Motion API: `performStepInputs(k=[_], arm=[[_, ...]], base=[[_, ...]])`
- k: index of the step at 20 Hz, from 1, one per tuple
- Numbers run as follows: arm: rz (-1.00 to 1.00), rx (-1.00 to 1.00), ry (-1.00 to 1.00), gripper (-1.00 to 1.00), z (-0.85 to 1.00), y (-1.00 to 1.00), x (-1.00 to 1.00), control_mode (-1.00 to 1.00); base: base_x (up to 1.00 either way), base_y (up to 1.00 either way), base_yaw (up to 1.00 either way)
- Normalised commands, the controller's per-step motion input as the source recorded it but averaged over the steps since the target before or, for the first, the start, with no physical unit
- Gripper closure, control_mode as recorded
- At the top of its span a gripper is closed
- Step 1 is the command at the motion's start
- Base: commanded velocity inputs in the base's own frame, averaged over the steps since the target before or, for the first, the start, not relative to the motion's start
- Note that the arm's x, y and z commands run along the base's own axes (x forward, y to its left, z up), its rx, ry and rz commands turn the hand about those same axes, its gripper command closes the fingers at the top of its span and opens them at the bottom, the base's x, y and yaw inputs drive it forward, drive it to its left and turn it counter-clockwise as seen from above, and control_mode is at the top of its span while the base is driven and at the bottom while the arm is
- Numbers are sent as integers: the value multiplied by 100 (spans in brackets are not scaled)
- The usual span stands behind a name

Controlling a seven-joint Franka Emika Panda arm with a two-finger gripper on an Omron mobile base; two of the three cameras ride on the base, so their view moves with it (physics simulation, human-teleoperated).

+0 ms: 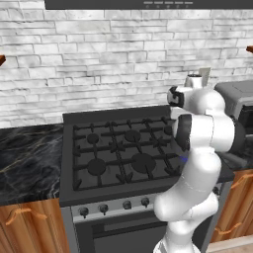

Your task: Pick up the sugar cube(s) and place them in the saucepan with hot chocolate.

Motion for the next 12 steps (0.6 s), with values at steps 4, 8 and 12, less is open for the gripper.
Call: performStepInputs(k=[4, 8, 12], arm=[[0, 0, 0, -100, 0, 0, -4, -100], [0, 0, -5, -100, 0, -1, -19, -100], [-3, 0, -6, -100, 3, -1, -41, -100]], base=[[0, 0, 0], [0, 0, 0], [0, 0, 0]])
